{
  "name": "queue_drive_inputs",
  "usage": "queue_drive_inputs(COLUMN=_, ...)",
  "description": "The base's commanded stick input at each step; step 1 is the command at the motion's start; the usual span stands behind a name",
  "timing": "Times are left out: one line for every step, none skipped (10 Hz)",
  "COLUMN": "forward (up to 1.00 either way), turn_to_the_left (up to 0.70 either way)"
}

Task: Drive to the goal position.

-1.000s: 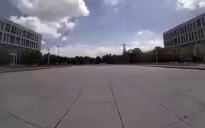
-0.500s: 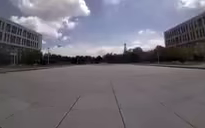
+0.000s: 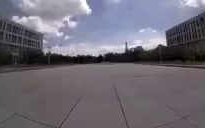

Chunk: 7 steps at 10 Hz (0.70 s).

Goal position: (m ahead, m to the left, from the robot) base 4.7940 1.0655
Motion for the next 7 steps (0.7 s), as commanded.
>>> queue_drive_inputs(forward=0.7, turn_to_the_left=0.0)
queue_drive_inputs(forward=0.7, turn_to_the_left=0.0)
queue_drive_inputs(forward=0.7, turn_to_the_left=0.0)
queue_drive_inputs(forward=0.7, turn_to_the_left=0.0)
queue_drive_inputs(forward=0.7, turn_to_the_left=0.0)
queue_drive_inputs(forward=0.7, turn_to_the_left=0.0)
queue_drive_inputs(forward=0.7, turn_to_the_left=0.0)
